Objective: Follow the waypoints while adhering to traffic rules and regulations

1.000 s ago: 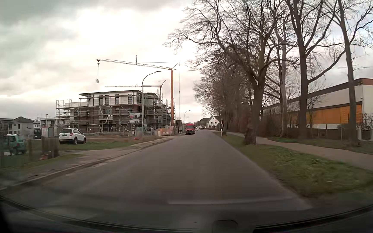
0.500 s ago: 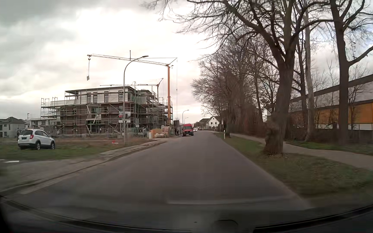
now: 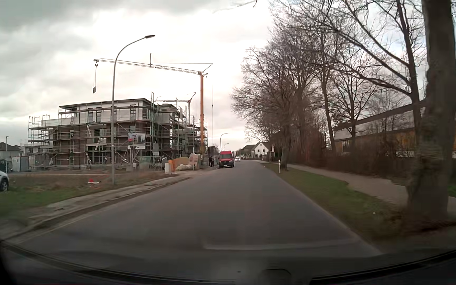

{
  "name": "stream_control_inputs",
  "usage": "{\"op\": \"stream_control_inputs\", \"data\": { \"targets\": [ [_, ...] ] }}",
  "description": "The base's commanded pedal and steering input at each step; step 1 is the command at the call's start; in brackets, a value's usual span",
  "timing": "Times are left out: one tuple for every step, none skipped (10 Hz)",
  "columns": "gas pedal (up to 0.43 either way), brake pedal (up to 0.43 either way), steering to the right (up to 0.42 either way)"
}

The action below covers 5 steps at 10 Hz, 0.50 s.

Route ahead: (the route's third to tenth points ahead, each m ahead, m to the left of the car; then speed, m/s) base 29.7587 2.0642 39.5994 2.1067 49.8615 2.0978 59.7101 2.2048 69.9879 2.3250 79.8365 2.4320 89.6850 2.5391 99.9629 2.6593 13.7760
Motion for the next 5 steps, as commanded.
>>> {"op": "stream_control_inputs", "data": {
  "targets": [
    [0.0,0.0,0.004],
    [0.0,0.0,0.004],
    [0.0,0.0,0.003],
    [0.0,0.0,0.003],
    [0.008,0.0,0.003]
  ]
}}
